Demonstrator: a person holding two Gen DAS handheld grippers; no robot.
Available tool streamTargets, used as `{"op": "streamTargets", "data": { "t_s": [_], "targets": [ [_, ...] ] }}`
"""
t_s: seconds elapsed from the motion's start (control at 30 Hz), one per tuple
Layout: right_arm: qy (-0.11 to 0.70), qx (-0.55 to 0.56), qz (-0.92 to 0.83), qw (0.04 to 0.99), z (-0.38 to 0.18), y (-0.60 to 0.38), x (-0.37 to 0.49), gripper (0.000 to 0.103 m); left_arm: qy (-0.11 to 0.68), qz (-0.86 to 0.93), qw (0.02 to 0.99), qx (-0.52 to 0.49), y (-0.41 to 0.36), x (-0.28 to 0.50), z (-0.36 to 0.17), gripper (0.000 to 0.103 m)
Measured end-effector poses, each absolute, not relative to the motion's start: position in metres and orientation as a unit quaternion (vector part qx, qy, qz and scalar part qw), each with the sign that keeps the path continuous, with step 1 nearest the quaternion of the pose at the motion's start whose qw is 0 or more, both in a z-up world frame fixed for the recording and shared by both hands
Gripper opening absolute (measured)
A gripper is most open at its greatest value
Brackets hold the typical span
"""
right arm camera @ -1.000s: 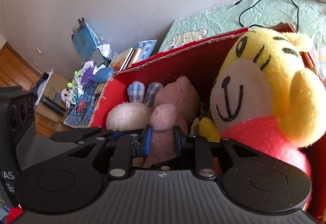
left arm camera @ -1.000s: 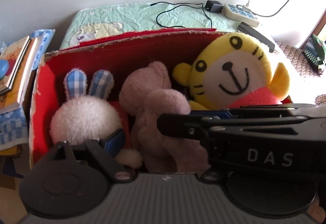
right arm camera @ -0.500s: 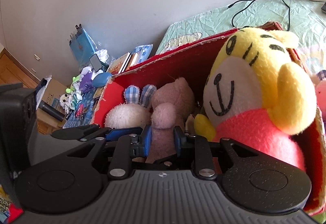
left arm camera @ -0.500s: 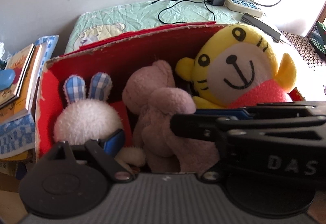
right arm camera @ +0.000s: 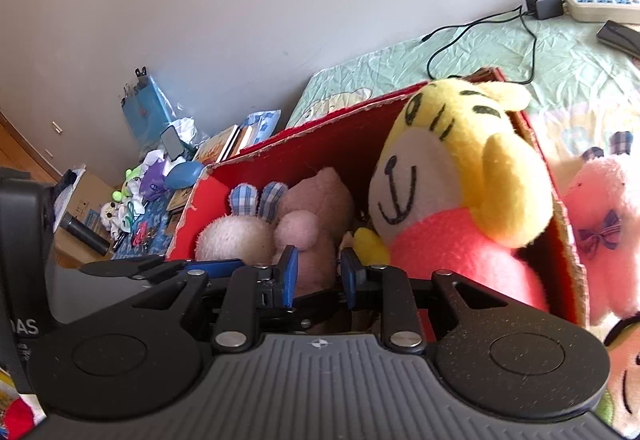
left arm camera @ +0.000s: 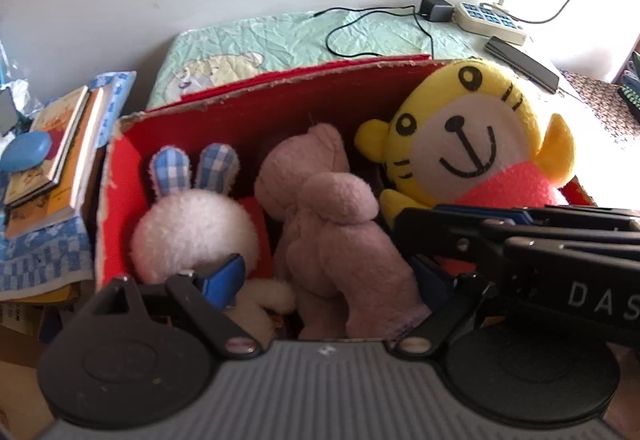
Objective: Organize objects
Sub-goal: 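Lower the teddy into the red box beside the bunny and open the right tool, then withdraw the right tool from the box toward the green plush toy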
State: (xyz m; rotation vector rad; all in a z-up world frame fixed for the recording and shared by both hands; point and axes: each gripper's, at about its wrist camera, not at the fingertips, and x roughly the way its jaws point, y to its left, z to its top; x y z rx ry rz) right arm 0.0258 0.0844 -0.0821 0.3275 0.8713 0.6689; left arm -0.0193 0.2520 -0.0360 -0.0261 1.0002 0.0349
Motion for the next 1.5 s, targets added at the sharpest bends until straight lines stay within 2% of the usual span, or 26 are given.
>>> {"op": "streamTargets", "data": {
  "t_s": [0.83, 1.07, 1.2, 1.5],
  "targets": [
    [0.396, 0.132, 0.368, 0.831, -0.061, 0.049, 0.000, 0.029, 0.460, 0.155, 0.874, -0.016, 0.218, -0.071, 0.001, 0.093],
    [0.400, 0.132, 0.385, 0.821, -0.062, 0.036, -0.011, 0.030, 0.462, 0.174, 0.870, -0.014, 0.198, -0.084, 0.000, 0.095],
    [0.401, 0.133, 0.393, 0.817, -0.064, 0.029, -0.017, 0.035, 0.467, 0.180, 0.866, -0.016, 0.187, -0.090, -0.004, 0.095],
    [0.419, 0.138, 0.399, 0.804, -0.073, 0.015, -0.025, 0.035, 0.486, 0.188, 0.853, -0.016, 0.167, -0.096, -0.018, 0.095]
  ]
}}
